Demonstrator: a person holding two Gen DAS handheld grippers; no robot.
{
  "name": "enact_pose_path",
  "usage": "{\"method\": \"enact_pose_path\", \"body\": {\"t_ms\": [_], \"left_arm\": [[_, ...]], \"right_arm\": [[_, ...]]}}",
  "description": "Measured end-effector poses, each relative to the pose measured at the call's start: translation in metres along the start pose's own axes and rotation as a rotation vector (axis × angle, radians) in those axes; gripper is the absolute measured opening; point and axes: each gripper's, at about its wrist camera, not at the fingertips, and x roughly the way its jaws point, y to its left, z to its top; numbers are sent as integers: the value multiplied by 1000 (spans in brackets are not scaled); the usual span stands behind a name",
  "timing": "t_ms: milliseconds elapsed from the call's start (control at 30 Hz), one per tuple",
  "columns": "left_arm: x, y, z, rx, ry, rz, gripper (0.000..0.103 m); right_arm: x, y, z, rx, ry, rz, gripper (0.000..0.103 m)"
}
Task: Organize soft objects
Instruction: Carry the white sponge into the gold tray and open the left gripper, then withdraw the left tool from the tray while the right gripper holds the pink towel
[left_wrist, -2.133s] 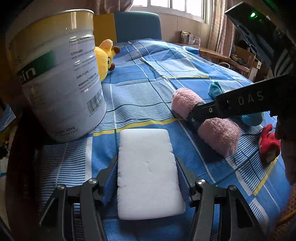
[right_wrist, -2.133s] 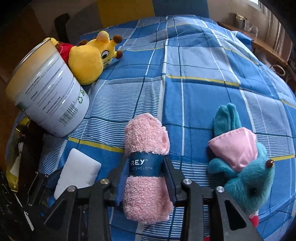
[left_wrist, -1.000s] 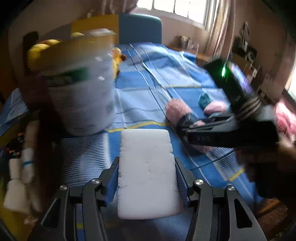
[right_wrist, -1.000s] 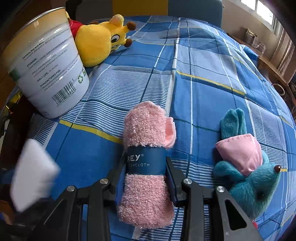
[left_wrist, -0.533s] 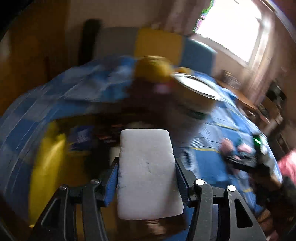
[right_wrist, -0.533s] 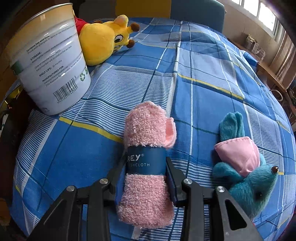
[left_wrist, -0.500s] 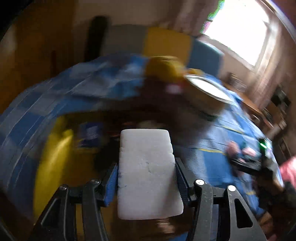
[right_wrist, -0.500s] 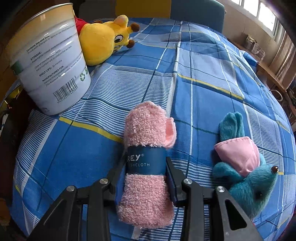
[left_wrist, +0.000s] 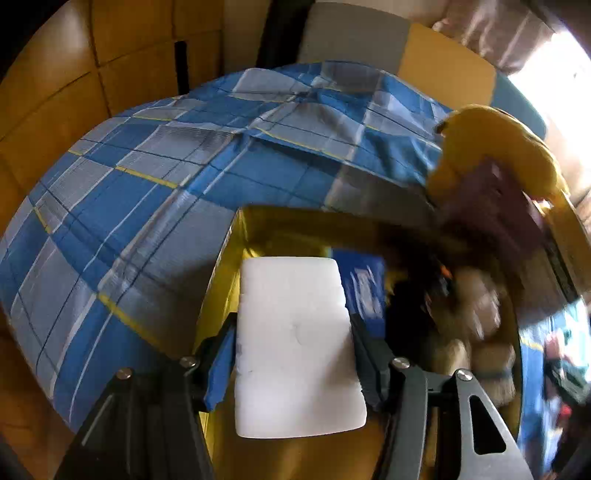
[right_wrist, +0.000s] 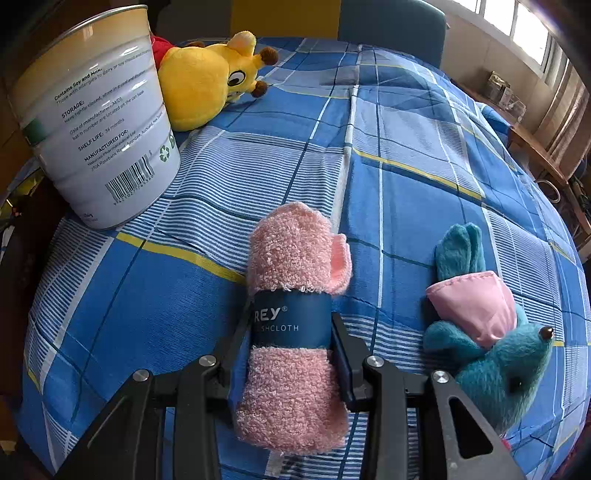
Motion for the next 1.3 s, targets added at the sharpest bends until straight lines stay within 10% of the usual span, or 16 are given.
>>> {"method": "enact_pose_path", "body": {"t_ms": [367, 1300], "left_arm": [[10, -13, 15, 67, -67, 134, 77], [-101, -98, -116, 211, -234, -65, 85]], "right_arm": [[0, 1, -1, -6, -2, -5, 38], [-2, 6, 2, 68, 22, -60, 38]]}}
